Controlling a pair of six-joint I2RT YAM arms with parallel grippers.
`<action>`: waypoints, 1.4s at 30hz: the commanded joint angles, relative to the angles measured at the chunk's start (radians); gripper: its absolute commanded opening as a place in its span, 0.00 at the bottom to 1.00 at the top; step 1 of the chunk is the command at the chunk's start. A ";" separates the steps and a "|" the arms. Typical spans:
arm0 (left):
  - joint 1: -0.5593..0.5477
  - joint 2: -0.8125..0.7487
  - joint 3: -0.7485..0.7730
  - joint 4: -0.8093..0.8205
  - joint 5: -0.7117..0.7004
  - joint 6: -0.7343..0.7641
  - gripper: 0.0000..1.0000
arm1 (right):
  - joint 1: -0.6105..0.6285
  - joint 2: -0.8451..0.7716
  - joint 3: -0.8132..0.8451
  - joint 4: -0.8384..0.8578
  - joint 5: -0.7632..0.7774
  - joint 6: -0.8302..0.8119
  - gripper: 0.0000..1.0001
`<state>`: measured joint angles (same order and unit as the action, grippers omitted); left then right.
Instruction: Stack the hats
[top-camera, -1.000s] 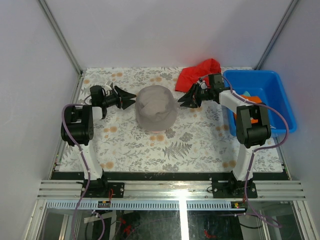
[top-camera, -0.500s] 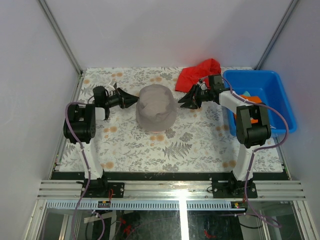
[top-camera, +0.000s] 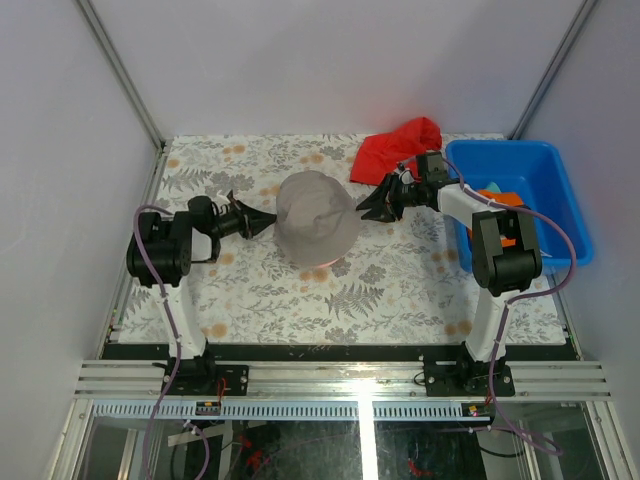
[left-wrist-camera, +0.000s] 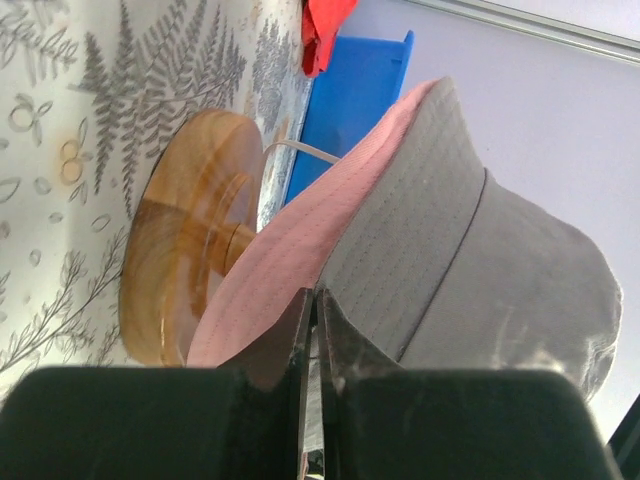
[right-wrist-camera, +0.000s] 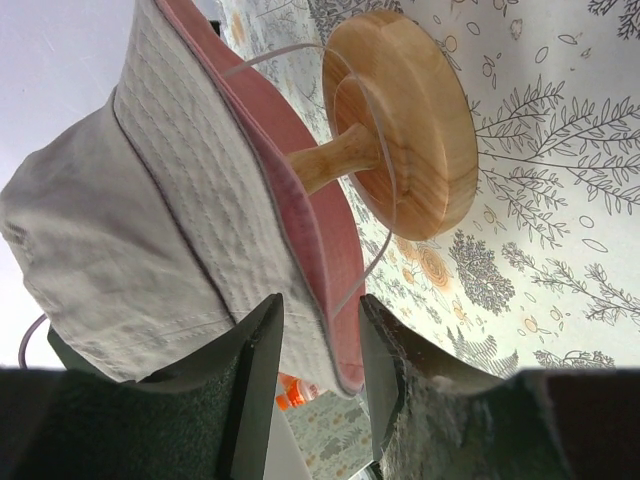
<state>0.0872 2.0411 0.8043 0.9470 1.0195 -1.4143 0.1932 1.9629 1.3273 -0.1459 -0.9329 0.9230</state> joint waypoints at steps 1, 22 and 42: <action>0.014 -0.061 -0.055 0.004 -0.040 0.066 0.00 | -0.008 -0.032 -0.008 0.014 -0.021 -0.005 0.44; 0.012 -0.132 -0.167 -0.094 -0.070 0.157 0.00 | -0.024 -0.184 -0.248 0.379 -0.135 0.232 0.54; 0.009 -0.146 -0.221 -0.129 -0.084 0.206 0.00 | 0.031 -0.102 -0.246 0.191 -0.058 0.048 0.01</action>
<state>0.0925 1.9041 0.6155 0.8452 0.9565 -1.2629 0.2226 1.8328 1.0821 0.1478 -1.0218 1.0763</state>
